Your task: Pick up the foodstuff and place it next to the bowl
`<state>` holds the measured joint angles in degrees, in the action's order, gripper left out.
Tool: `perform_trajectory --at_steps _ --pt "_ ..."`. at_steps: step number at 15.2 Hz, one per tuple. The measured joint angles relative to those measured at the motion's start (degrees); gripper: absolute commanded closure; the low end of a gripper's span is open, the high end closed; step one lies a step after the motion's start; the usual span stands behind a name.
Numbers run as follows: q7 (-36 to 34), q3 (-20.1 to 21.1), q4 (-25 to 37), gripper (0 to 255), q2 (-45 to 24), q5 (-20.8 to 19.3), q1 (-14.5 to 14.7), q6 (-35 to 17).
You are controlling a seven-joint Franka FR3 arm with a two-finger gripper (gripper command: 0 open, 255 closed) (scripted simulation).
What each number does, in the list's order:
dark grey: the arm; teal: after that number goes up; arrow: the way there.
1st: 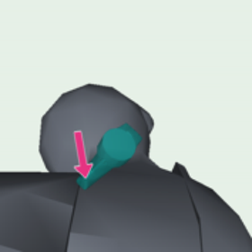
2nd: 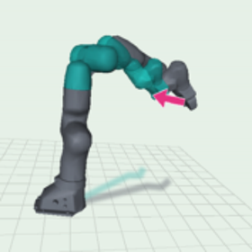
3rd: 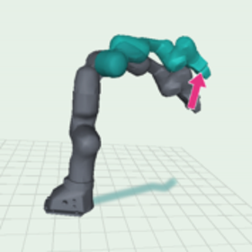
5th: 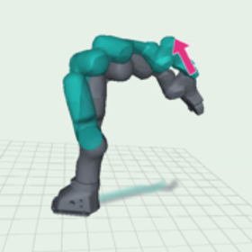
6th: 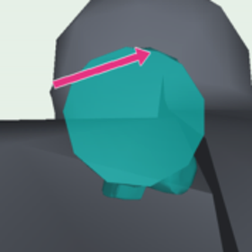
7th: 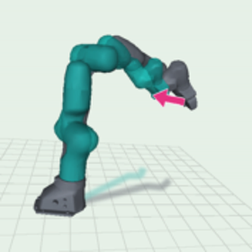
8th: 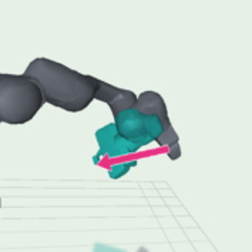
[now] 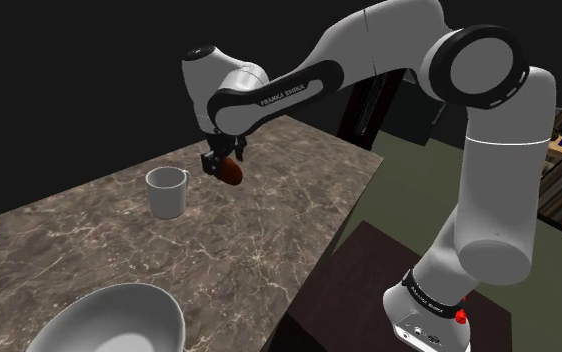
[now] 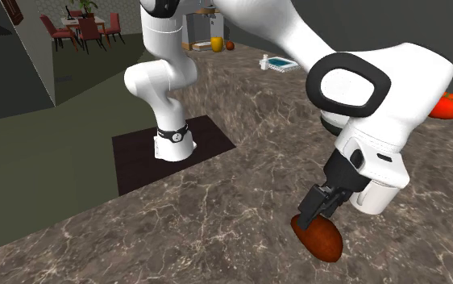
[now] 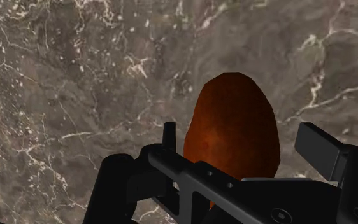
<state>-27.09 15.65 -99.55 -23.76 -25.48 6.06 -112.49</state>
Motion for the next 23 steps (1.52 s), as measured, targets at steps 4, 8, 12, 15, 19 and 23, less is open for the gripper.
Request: perform_trajectory --at_steps 4,8,12,15,19,23 --pt "-0.41 -0.26 -1.14 0 -0.57 -0.47 -0.2 -1.68" --pt "-0.45 -0.26 -1.25 0 -0.56 -0.5 -0.2 -1.79" --pt "-0.46 -0.25 -1.2 255 -0.53 -0.5 -0.19 -1.77" --pt "-0.5 -0.25 -1.22 255 -0.52 -0.51 -0.18 -1.77" --pt "-0.48 -0.24 -1.24 255 -0.5 -0.5 -0.18 -1.77" --pt "0.36 -0.05 -0.51 255 0.56 0.09 -0.33 -0.13"
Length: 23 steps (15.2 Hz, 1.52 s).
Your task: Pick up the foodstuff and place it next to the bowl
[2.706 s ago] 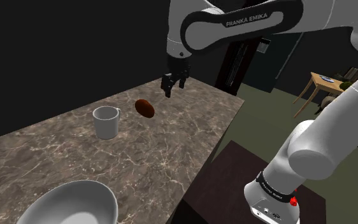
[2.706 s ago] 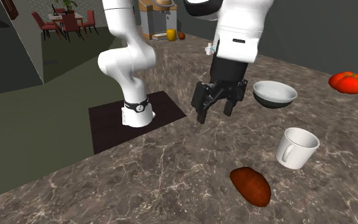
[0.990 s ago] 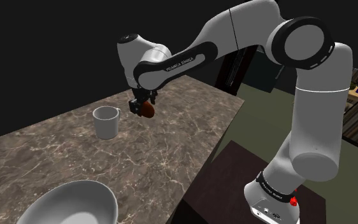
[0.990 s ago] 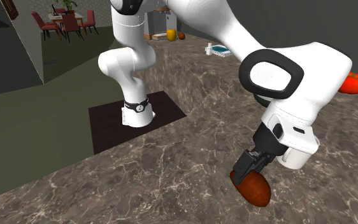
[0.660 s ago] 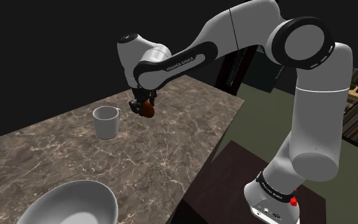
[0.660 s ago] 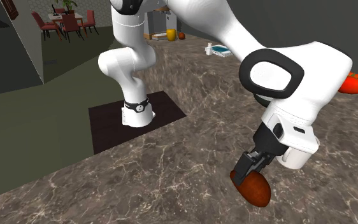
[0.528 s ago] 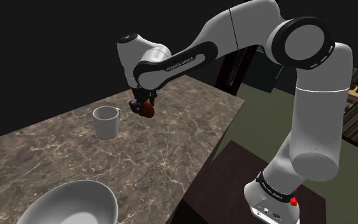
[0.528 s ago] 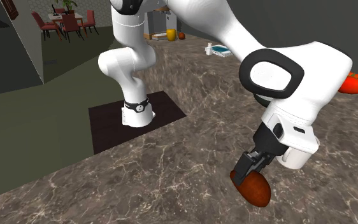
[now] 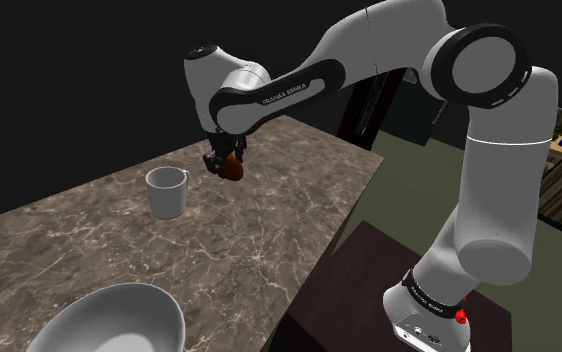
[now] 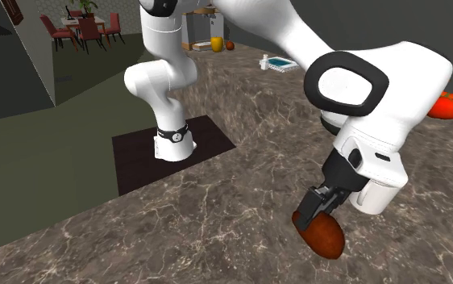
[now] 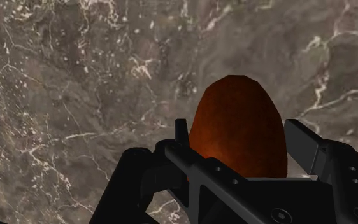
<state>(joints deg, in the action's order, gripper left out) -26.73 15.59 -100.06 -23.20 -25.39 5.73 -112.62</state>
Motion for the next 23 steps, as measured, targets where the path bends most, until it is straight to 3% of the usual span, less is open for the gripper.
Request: perform_trajectory --at_steps 23 --pt "5.15 1.08 9.97 255 5.26 3.07 0.26 14.19"
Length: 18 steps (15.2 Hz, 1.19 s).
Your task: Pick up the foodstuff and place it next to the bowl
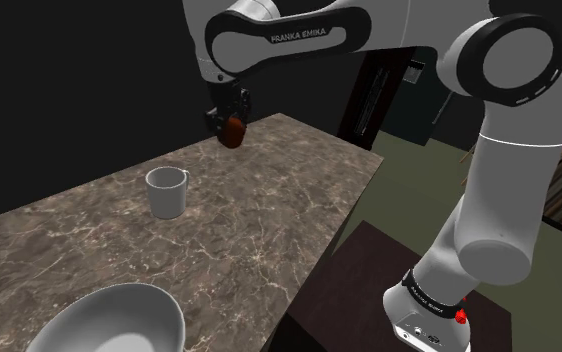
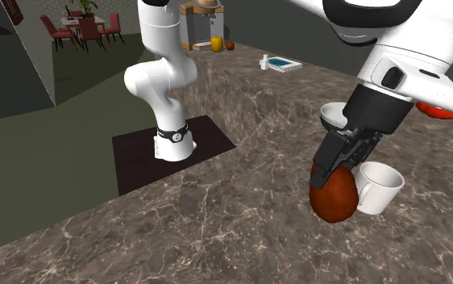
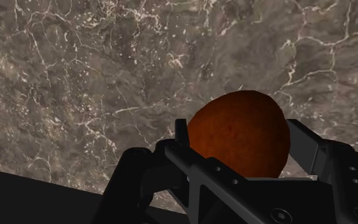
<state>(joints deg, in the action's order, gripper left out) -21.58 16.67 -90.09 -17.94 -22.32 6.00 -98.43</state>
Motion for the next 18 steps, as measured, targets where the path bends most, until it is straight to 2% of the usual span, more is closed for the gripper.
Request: perform_trajectory --at_steps 3,13,18 --pt "0.35 0.17 0.57 255 1.02 0.37 0.08 1.51" --pt "-7.37 4.39 -17.31 255 15.44 5.59 3.43 -0.45" --pt "-11.17 6.81 -23.11 255 21.14 8.69 5.83 0.03"
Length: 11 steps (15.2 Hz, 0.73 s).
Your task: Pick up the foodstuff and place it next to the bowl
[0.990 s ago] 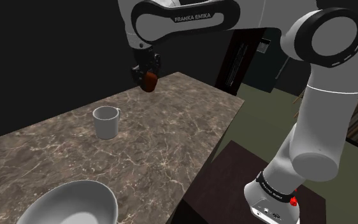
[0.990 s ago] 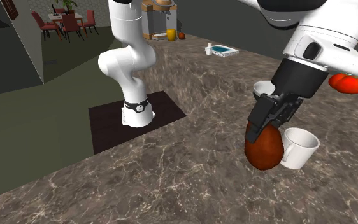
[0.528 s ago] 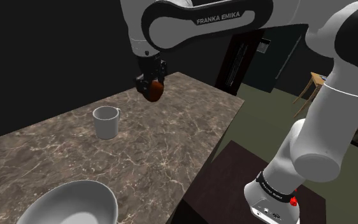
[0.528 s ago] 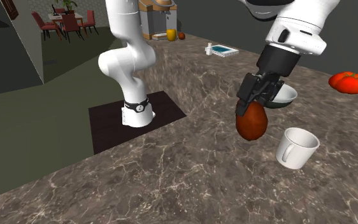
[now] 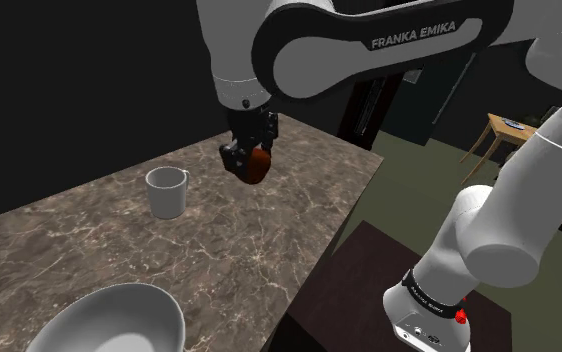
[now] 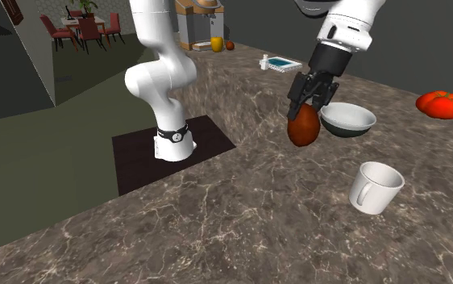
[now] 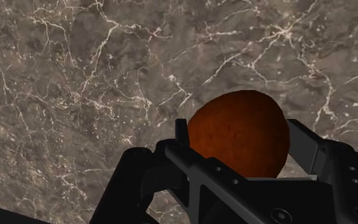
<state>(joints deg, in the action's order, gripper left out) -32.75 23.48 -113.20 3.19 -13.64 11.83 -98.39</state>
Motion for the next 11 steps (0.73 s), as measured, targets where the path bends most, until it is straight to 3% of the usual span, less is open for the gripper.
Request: perform_trajectory --at_steps 11 --pt "-10.51 6.99 -8.69 255 9.85 8.31 7.01 2.37"
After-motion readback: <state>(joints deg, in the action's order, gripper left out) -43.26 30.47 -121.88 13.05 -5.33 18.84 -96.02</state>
